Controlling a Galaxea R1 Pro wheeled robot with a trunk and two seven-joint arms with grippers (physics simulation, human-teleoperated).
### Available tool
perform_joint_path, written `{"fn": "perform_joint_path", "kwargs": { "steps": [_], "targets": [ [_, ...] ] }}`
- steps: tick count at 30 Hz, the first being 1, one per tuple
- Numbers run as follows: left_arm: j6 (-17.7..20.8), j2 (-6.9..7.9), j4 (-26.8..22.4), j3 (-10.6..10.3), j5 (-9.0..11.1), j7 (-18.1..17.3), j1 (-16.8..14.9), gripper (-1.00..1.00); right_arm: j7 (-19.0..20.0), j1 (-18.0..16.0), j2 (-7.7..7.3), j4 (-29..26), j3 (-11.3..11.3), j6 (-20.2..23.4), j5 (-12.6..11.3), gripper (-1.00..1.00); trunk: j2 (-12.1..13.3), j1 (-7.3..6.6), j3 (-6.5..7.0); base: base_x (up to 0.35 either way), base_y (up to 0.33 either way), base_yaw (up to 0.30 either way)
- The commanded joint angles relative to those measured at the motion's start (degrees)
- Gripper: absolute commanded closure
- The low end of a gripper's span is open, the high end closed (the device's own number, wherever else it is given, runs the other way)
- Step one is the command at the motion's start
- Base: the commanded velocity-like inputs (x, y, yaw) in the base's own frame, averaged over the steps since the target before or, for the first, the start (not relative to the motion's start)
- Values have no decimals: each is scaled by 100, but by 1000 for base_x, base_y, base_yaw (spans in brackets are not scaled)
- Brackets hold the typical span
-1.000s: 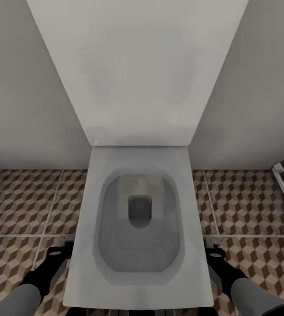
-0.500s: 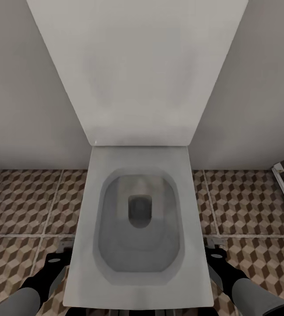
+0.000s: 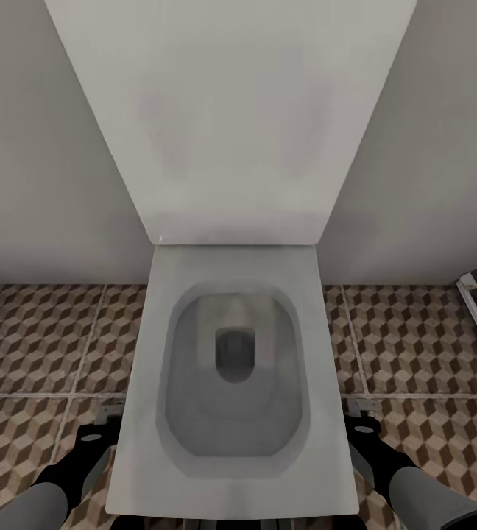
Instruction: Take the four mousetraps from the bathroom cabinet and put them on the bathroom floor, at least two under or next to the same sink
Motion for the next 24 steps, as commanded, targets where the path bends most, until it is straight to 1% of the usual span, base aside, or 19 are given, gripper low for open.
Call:
{"fn": "perform_joint_path", "kwargs": {
  "steps": [1,13,18,24],
  "targets": [
    [33,1,143,-20,70,26,4,100,-15,0,-4,-12,46,21,-51,100,-1,0,-3,0,0,0],
    [28,-9,51,-10,56,35,4,100,-15,0,-4,-12,46,21,-46,100,-1,0,-3,0,0,0],
    [69,-122,-109,-4,41,46,4,100,-15,0,-3,-12,46,21,-44,100,-1,0,-3,0,0,0],
    [77,-157,-151,-3,36,51,4,100,-15,0,-3,-12,46,21,-44,100,-1,0,-3,0,0,0]
  ]
}}
